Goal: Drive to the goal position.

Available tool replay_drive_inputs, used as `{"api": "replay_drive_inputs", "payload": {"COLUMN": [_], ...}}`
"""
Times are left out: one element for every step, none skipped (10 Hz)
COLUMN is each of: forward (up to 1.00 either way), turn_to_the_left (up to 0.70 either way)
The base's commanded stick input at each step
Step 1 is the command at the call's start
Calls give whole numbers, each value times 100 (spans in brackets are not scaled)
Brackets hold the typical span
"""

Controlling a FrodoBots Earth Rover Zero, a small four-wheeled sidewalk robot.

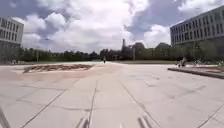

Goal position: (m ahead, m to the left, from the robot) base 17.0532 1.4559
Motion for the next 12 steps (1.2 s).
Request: {"api": "replay_drive_inputs", "payload": {"forward": [50, 50, 50, 50, 50, 50, 50, 50, 50, 50, 50, 50], "turn_to_the_left": [0, 0, 0, 0, 0, 0, 0, 0, 0, 0, 0, 0]}}
